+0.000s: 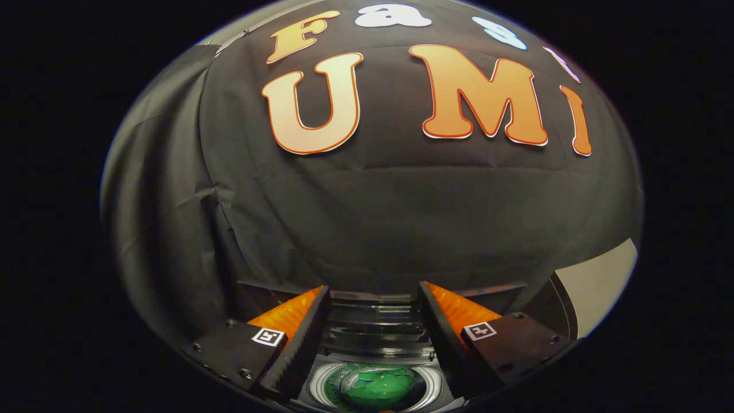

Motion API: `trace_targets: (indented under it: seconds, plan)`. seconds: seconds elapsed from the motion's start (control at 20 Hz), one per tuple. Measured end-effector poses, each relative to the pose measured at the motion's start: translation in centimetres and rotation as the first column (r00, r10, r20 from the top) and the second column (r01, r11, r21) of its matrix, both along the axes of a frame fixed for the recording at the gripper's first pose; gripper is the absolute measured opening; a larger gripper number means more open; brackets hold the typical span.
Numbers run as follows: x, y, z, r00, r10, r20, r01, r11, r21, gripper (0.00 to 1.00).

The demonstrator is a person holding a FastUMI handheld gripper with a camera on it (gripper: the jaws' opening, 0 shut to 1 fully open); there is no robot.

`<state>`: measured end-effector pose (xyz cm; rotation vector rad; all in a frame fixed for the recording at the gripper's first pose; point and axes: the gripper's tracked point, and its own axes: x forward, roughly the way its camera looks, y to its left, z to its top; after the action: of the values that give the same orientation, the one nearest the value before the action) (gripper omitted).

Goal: Put the clothes into the washing machine and then close the washing machine lid.

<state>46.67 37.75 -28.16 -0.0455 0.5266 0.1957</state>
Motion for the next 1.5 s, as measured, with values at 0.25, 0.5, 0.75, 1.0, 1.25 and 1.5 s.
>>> trace_targets:
  seconds: [0.25, 0.5, 0.75, 1.0, 1.25, 1.5]
  plan:
    - [2.7, -0.3, -1.2, 0.999, -0.034, -0.012, 0.033, 0.999, -0.042, 0.98]
    - [3.0, -0.4, -2.4, 0.997, -0.069, -0.029, 0.067, 0.997, -0.049, 0.99]
    - [1.5, -0.5, -2.0, 0.997, -0.074, -0.008, 0.073, 0.996, -0.055, 0.99]
    - [-1.2, -0.7, -1.6, 0.997, -0.074, 0.016, 0.075, 0.996, -0.052, 0.99]
    - [-3.6, -0.7, -1.5, 0.997, -0.077, 0.018, 0.078, 0.996, -0.053, 0.99]
    - [-5.5, -0.7, -1.6, 0.997, -0.078, 0.019, 0.079, 0.995, -0.058, 0.99]
